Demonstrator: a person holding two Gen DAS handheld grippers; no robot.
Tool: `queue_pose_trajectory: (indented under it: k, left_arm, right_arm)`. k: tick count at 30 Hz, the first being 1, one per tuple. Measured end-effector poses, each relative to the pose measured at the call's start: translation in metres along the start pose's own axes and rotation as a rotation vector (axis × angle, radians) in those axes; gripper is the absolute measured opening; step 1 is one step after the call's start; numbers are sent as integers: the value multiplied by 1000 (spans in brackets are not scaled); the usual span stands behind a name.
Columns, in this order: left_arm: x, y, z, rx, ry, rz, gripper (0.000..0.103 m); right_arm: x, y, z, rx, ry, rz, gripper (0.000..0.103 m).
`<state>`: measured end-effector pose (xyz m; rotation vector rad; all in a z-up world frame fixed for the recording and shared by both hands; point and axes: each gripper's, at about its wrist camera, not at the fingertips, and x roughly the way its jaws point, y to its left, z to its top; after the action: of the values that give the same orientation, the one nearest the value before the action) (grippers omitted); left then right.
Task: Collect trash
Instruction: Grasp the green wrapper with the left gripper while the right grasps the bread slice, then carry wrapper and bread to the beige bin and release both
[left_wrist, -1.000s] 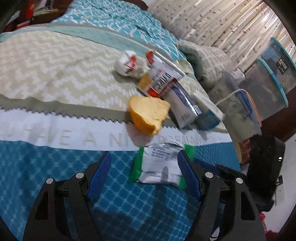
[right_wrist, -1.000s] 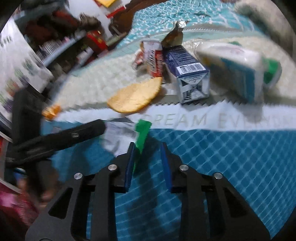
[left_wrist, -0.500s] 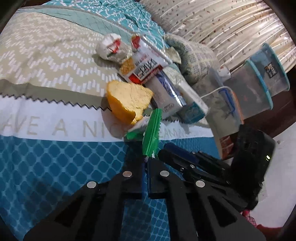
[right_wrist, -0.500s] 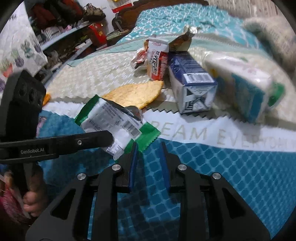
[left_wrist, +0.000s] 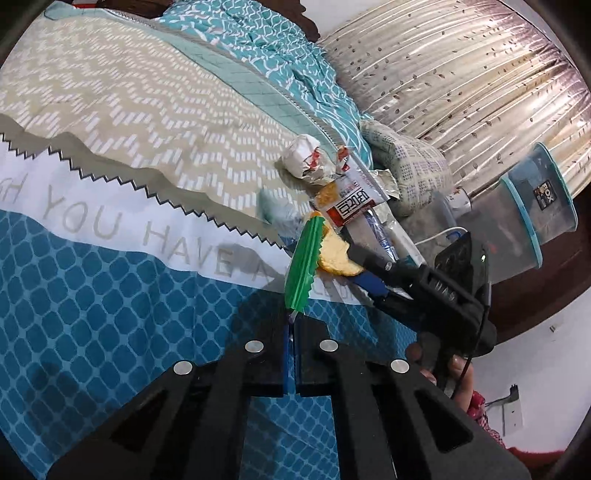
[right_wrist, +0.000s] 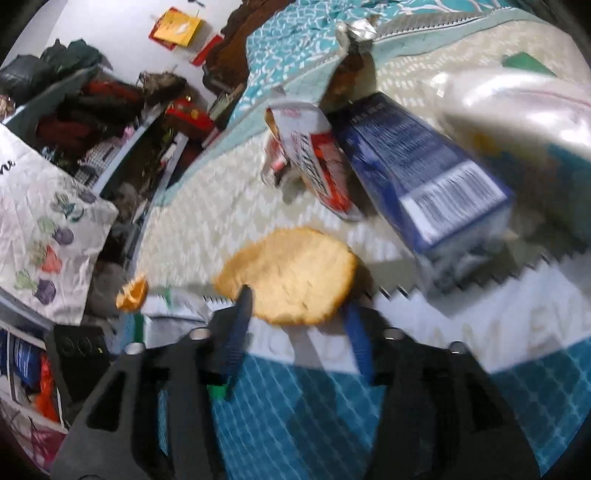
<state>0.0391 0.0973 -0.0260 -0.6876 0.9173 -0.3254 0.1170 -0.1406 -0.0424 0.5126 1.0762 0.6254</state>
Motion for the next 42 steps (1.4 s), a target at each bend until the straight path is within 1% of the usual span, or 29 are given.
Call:
queue_pose_trajectory:
  k: [2,3,4,5,7,10,12,16,19,23,26,28,29,31,32,34,38,41,42]
  left_arm:
    - [3,0,0,3,6,3,2]
    - [4,-1,0,3,7,4,2]
    - [5,-1,0,3,8,6,2]
    - [5,1,0,5,9,8,2]
    - [4,2,0,3,9,15,2]
    - [4,2,0,7,14,16,2]
    - [4,-3,-2,19,20,10,2]
    - [11,-30,-9,78,44,-19,2]
    - [24,-57,-15,136,82,-48,2]
    - [55,-94,-26,205,159,-88,2]
    - [87,-132,-35,273,240,-120,2]
    - [115,-162,-42,332,303,-136,2]
    - [132,-180,-46,367,337,-141,2]
    - [158,-205,-51,412,378,-145,2]
    - [176,-223,-53,437,407,-155,2]
    - [204,-250,-56,469,445,-174,2]
    - [257,-314,-63,543,504,-220,2]
    - [306,-373,-74,615,532,-235,2]
    - [319,-385,-78,626,544,-243,2]
  right_arm:
    - [8,8,4,-26,-10,-25,52]
    - [11,11,7,-38,-9,-36,42]
    - [16,14,10,-44,0,-47,22]
    - [21,13,11,-42,20,-53,17]
    - [23,14,9,-40,19,-53,11]
    - [11,14,-2,-73,21,-57,9]
    - [-5,11,-14,-82,16,-45,9]
    - [-46,-9,-34,-68,-13,-47,8]
    - [-85,-31,-47,-32,-62,-65,8]
    - [-136,-66,-63,38,-165,-123,8]
    - [-171,-104,-73,140,-240,-144,8]
    - [-187,-128,-76,203,-273,-160,8]
    - [-201,-148,-79,264,-305,-152,8]
    - [-220,-172,-83,331,-358,-140,8]
    - [-234,-186,-84,367,-399,-140,8]
    - [-263,-215,-86,431,-486,-153,8]
    - [-307,-265,-87,545,-605,-200,8]
    - [-336,-301,-86,626,-669,-222,8]
    - [-344,-311,-84,638,-682,-238,9]
